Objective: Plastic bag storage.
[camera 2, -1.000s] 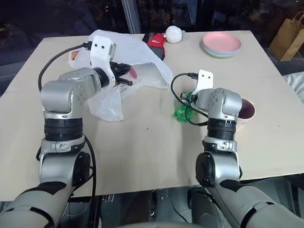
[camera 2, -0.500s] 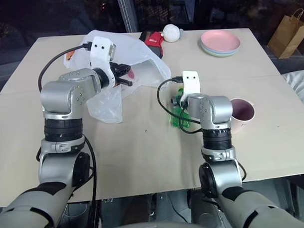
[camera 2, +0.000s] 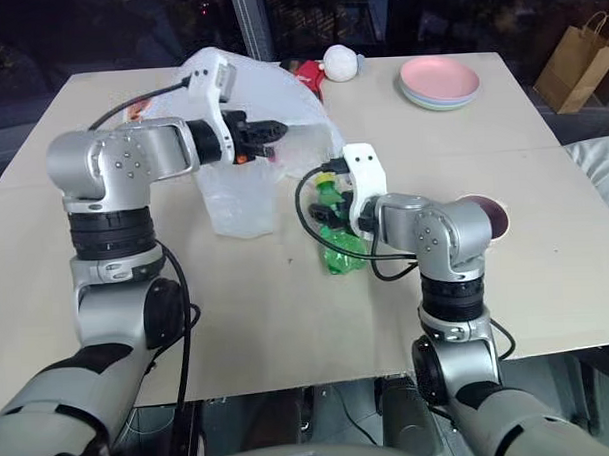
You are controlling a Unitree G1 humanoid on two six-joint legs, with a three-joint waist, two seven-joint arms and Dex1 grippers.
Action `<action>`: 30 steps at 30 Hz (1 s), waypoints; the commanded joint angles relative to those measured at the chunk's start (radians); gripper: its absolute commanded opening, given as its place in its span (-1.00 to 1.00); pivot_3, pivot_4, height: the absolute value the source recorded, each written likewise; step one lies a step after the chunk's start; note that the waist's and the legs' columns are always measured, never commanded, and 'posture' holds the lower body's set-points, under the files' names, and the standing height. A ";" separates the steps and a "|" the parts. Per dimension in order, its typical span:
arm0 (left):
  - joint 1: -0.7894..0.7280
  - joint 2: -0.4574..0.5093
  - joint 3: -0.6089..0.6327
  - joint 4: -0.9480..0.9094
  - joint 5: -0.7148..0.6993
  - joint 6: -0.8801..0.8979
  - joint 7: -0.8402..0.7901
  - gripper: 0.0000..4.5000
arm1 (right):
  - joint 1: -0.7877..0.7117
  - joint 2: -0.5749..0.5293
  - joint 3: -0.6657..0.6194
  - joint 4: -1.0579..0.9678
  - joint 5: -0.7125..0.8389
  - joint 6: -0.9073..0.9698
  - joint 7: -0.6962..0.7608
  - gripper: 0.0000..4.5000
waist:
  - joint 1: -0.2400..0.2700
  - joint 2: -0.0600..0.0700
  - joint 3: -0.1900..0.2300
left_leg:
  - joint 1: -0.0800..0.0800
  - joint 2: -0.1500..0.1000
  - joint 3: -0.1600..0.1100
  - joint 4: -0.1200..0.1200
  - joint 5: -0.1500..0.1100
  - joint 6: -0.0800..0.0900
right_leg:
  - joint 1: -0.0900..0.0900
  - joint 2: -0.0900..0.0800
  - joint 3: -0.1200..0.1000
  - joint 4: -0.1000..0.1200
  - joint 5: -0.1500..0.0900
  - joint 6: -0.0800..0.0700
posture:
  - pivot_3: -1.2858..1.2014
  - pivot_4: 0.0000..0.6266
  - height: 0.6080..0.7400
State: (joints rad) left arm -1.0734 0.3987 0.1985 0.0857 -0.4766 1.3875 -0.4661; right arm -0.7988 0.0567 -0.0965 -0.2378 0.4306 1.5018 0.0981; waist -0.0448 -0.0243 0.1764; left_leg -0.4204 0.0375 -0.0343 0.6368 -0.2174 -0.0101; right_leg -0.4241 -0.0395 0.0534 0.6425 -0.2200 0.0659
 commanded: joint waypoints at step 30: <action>-0.019 -0.063 0.300 -0.010 -0.177 0.195 0.168 -1.00 | -0.102 0.043 0.014 0.340 0.109 -0.699 0.144 0.97 | 0.004 0.002 0.002 | -0.011 -0.001 0.000 -0.002 0.006 -0.010 | -0.010 -0.003 0.000 0.004 0.001 0.000 | 0.03 -0.52 1.00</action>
State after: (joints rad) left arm -1.0884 0.2749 0.4403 0.0678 -0.7423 1.6143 -0.3655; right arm -0.9319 0.1097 -0.1589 0.2934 0.4772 0.7239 0.1793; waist -0.0407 -0.0227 0.1787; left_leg -0.4317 0.0362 -0.0341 0.6352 -0.2117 -0.0205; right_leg -0.4346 -0.0423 0.0532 0.6466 -0.2194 0.0656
